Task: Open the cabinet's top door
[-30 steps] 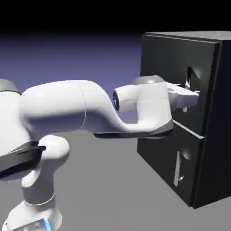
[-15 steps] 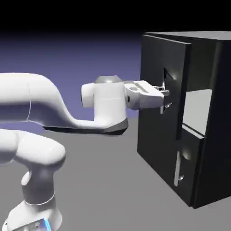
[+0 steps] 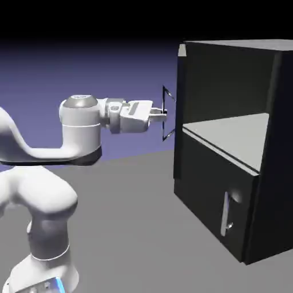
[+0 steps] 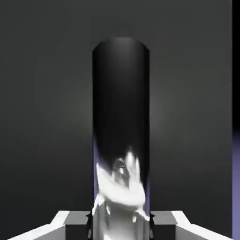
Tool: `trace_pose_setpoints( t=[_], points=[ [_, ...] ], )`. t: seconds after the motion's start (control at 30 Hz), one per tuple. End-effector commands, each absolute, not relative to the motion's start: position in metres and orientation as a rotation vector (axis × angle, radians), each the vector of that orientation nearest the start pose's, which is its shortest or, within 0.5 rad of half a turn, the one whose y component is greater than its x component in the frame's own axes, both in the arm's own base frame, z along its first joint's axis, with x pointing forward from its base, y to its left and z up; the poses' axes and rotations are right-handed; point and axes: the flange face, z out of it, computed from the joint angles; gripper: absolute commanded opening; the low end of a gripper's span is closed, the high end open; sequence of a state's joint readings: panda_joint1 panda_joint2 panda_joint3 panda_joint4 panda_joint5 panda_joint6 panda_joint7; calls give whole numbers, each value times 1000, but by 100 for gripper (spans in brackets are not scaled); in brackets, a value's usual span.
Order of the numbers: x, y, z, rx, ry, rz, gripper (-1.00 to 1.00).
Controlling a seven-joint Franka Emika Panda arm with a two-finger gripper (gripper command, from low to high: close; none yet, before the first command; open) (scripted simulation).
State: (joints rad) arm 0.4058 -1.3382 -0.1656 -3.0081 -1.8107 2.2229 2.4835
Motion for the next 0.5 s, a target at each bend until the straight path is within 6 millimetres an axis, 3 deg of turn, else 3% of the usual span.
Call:
trace_pose_setpoints(
  t=[0.0,0.47],
  points=[
    [239,33,516,-1659,1304,-2095,-100],
    [187,112,516,-1582,1541,-2208,-100]
  ],
)
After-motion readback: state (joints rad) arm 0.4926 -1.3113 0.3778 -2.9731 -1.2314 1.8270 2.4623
